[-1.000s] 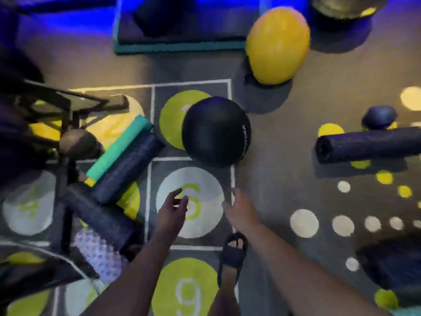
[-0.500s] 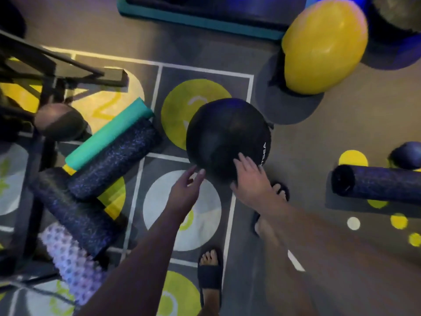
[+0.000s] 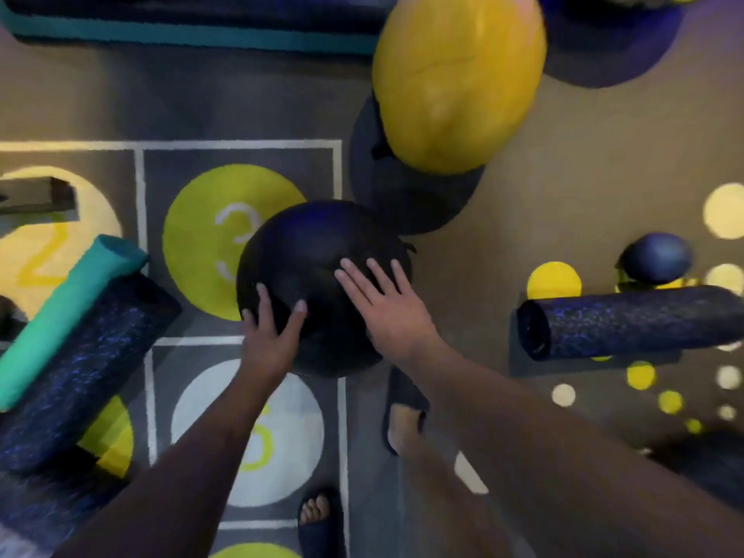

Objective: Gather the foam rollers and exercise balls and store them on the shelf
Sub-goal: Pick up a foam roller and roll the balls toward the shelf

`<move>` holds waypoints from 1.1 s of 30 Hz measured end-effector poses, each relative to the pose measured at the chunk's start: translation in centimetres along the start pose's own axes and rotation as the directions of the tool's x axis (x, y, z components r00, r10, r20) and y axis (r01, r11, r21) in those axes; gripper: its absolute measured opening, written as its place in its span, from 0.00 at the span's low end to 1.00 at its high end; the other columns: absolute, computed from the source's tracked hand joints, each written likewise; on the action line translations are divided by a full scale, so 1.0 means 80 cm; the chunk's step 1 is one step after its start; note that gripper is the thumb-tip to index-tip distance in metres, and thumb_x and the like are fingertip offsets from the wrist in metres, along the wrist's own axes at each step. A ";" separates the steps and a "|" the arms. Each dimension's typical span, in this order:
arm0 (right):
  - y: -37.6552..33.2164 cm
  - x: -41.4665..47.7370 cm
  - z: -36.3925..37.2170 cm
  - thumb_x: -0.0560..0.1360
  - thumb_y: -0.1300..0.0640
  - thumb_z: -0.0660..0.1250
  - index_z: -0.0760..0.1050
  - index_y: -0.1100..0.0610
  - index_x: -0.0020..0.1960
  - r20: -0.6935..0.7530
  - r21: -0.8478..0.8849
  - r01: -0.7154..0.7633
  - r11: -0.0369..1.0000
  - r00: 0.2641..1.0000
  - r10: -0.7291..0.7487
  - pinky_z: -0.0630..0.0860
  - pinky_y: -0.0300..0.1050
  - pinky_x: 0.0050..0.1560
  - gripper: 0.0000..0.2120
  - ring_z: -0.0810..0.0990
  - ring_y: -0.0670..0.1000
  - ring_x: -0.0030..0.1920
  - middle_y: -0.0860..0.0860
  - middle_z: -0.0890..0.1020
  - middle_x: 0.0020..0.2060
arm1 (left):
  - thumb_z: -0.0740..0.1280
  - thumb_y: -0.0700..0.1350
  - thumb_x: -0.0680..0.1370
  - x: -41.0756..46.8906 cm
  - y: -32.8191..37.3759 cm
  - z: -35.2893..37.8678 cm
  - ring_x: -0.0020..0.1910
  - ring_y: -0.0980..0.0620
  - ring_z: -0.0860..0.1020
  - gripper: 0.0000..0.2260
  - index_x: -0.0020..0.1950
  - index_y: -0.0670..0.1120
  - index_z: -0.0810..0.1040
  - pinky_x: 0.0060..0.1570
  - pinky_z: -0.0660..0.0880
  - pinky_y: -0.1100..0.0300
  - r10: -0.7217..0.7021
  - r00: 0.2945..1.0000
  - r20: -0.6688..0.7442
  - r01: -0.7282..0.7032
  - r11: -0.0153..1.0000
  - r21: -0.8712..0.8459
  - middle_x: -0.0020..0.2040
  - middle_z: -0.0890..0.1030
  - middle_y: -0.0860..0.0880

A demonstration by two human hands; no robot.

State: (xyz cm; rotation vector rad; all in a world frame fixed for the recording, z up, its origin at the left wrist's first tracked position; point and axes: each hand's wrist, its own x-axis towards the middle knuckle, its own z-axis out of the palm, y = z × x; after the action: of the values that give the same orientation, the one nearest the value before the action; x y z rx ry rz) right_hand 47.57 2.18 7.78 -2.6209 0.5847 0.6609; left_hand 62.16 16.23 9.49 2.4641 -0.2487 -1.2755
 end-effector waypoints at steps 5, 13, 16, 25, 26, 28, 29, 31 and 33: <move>0.171 -0.049 -0.004 0.80 0.50 0.61 0.52 0.59 0.81 0.364 0.194 -0.626 0.756 0.761 0.537 0.61 0.61 0.76 0.34 0.65 0.59 0.76 0.56 0.62 0.78 | 0.54 0.68 0.75 -0.030 0.128 0.112 0.81 0.37 0.52 0.31 0.78 0.62 0.65 0.74 0.59 0.32 0.385 0.906 0.176 -0.423 0.837 0.346 0.78 0.63 0.39; 0.287 -0.178 -0.031 0.83 0.48 0.58 0.72 0.60 0.66 0.419 0.578 -0.801 0.154 0.453 0.786 0.73 0.56 0.62 0.19 0.77 0.65 0.64 0.65 0.79 0.62 | 0.62 0.45 0.84 -0.036 0.368 0.203 0.71 0.53 0.72 0.20 0.77 0.49 0.70 0.72 0.67 0.57 0.587 0.799 0.130 -0.591 0.806 -0.010 0.73 0.75 0.49; 0.276 -0.179 -0.043 0.84 0.39 0.52 0.74 0.63 0.63 0.560 0.623 -0.774 -0.113 0.340 0.756 0.71 0.55 0.64 0.29 0.76 0.66 0.66 0.67 0.78 0.62 | 0.63 0.45 0.84 -0.018 0.391 0.189 0.72 0.50 0.71 0.21 0.78 0.47 0.69 0.68 0.64 0.63 0.609 0.751 0.254 -0.655 0.736 0.170 0.74 0.73 0.47; 0.331 -0.083 -0.104 0.74 0.32 0.68 0.23 0.67 0.76 0.808 0.588 -0.178 -0.789 0.175 0.563 0.56 0.46 0.76 0.64 0.59 0.59 0.79 0.61 0.58 0.79 | 0.68 0.45 0.81 0.105 0.444 0.148 0.74 0.34 0.65 0.30 0.80 0.39 0.61 0.73 0.64 0.42 0.494 0.853 0.167 -0.509 0.720 0.472 0.75 0.66 0.33; 0.361 -0.082 -0.120 0.73 0.32 0.69 0.26 0.65 0.78 0.816 0.576 -0.035 -0.817 0.082 0.572 0.56 0.47 0.76 0.63 0.59 0.59 0.79 0.61 0.59 0.79 | 0.69 0.46 0.80 0.123 0.468 0.149 0.73 0.32 0.65 0.32 0.80 0.39 0.60 0.72 0.63 0.41 0.480 0.862 0.164 -0.493 0.717 0.492 0.74 0.65 0.32; 0.415 -0.082 -0.140 0.74 0.33 0.67 0.36 0.55 0.82 0.798 0.601 0.204 -0.773 -0.090 0.596 0.55 0.51 0.77 0.55 0.58 0.59 0.79 0.59 0.58 0.80 | 0.68 0.52 0.80 0.153 0.524 0.151 0.70 0.29 0.66 0.33 0.79 0.38 0.61 0.69 0.64 0.41 0.454 0.873 0.180 -0.474 0.701 0.532 0.73 0.64 0.30; 0.433 -0.083 -0.146 0.76 0.32 0.65 0.41 0.50 0.83 0.779 0.626 0.227 -0.746 -0.141 0.611 0.55 0.52 0.77 0.49 0.58 0.59 0.80 0.58 0.56 0.81 | 0.67 0.54 0.80 0.168 0.546 0.150 0.68 0.29 0.68 0.33 0.77 0.37 0.61 0.68 0.66 0.41 0.420 0.890 0.178 -0.442 0.693 0.570 0.72 0.64 0.31; 0.452 -0.082 -0.158 0.77 0.32 0.62 0.49 0.45 0.83 0.697 0.717 0.192 -0.670 -0.198 0.689 0.55 0.54 0.78 0.41 0.58 0.57 0.80 0.54 0.53 0.82 | 0.68 0.54 0.80 0.181 0.587 0.141 0.67 0.28 0.69 0.33 0.78 0.40 0.59 0.66 0.68 0.40 0.359 0.905 0.230 -0.422 0.685 0.594 0.73 0.61 0.33; 0.469 -0.079 -0.163 0.80 0.39 0.63 0.56 0.48 0.82 0.595 0.801 0.261 -0.539 -0.240 0.767 0.58 0.49 0.79 0.35 0.63 0.47 0.78 0.50 0.59 0.81 | 0.70 0.55 0.79 0.196 0.626 0.138 0.68 0.28 0.68 0.37 0.81 0.47 0.55 0.68 0.67 0.40 0.289 0.907 0.307 -0.421 0.653 0.630 0.75 0.57 0.34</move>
State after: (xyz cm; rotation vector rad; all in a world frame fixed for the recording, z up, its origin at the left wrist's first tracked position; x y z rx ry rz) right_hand 29.42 -33.41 12.34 -0.0999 2.2635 -0.9459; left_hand 62.55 -37.35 11.25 2.6312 -1.4303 -1.3872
